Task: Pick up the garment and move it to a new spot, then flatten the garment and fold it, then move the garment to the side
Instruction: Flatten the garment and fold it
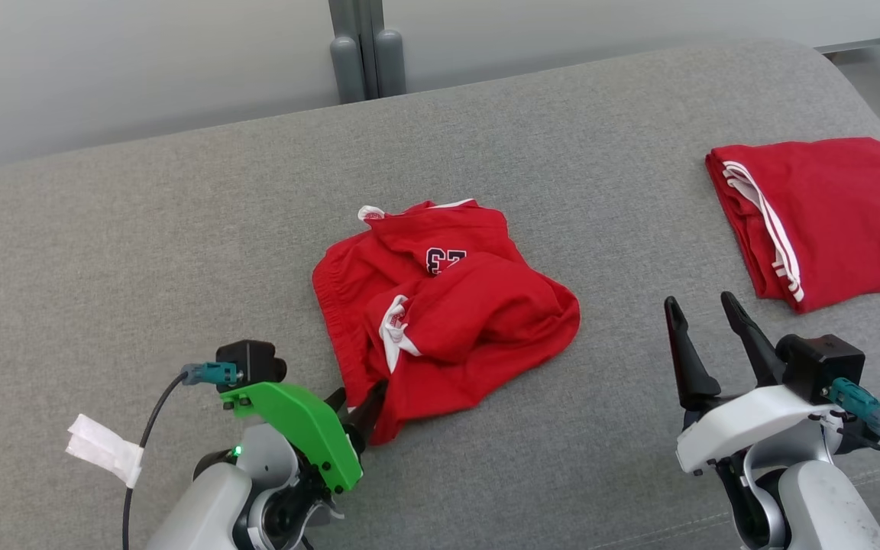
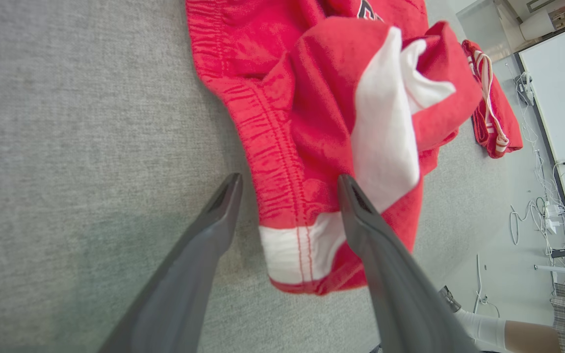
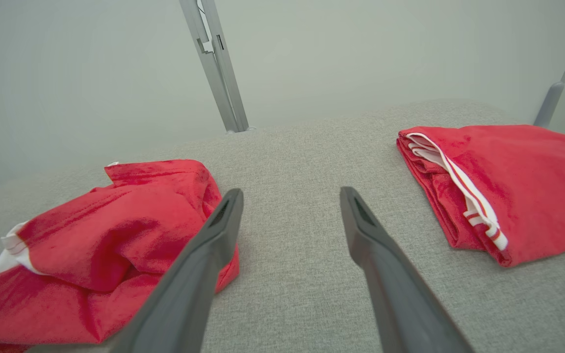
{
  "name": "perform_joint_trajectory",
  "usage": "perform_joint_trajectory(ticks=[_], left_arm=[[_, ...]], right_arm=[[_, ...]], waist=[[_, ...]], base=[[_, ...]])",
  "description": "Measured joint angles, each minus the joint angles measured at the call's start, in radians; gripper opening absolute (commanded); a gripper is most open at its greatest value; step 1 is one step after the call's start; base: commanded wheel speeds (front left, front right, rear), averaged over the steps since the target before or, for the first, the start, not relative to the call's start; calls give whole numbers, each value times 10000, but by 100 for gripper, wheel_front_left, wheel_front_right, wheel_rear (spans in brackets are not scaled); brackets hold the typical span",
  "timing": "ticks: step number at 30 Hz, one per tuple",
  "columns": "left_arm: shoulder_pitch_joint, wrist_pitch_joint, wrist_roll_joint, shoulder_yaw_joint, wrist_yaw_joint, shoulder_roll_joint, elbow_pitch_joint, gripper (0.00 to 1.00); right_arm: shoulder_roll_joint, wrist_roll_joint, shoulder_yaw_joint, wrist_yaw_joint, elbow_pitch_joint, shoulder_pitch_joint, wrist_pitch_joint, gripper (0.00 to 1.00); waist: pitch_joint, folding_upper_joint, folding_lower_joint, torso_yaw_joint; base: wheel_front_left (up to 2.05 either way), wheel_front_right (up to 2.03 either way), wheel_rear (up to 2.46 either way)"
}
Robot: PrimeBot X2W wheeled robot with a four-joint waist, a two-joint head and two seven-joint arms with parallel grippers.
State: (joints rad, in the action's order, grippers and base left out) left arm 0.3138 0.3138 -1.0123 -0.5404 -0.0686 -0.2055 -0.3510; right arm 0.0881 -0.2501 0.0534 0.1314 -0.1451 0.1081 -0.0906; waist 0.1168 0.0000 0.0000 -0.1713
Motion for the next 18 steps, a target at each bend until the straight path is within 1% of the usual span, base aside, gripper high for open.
perform_joint_trajectory(ticks=[1,2,3,5,8,10,13,15,18], left_arm=[[1,19,40,-48,-15,10,-73,92],[9,15,75,-94,-15,33,-125,33],[26,-35,123,-109,10,82,-167,0],[86,-163,127,-117,134,178,-219,0],[313,-765,111,127,341,389,-136,0],[608,-1177,81,311,596,550,98,0],[1154,-1417,46,332,903,752,508,0],[1645,-1496,159,297,1001,878,715,0],[2474,-1484,251,130,1035,1147,863,0]], right_arm=[[-6,0,21,0,2,3,10,100],[-15,0,44,0,2,4,12,100],[-17,0,63,0,2,9,13,100],[-12,0,94,0,0,15,25,100],[27,0,123,0,0,26,50,100],[59,0,144,0,-6,27,56,100],[61,0,176,2,-17,24,65,100],[56,-6,203,2,-44,23,59,100],[23,-27,291,0,-86,20,38,100]], waist=[[-7,0,0,2],[-16,0,0,3],[-26,0,0,0],[-54,0,0,-8],[-109,0,0,-35],[-158,0,0,-73],[-240,0,0,-162],[-287,0,0,-245],[-339,0,0,-410]], base=[[0,0,0],[0,0,0],[0,0,0],[0,0,0],[0,0,0],[0,0,0],[0,0,0],[0,0,0],[0,0,0]])
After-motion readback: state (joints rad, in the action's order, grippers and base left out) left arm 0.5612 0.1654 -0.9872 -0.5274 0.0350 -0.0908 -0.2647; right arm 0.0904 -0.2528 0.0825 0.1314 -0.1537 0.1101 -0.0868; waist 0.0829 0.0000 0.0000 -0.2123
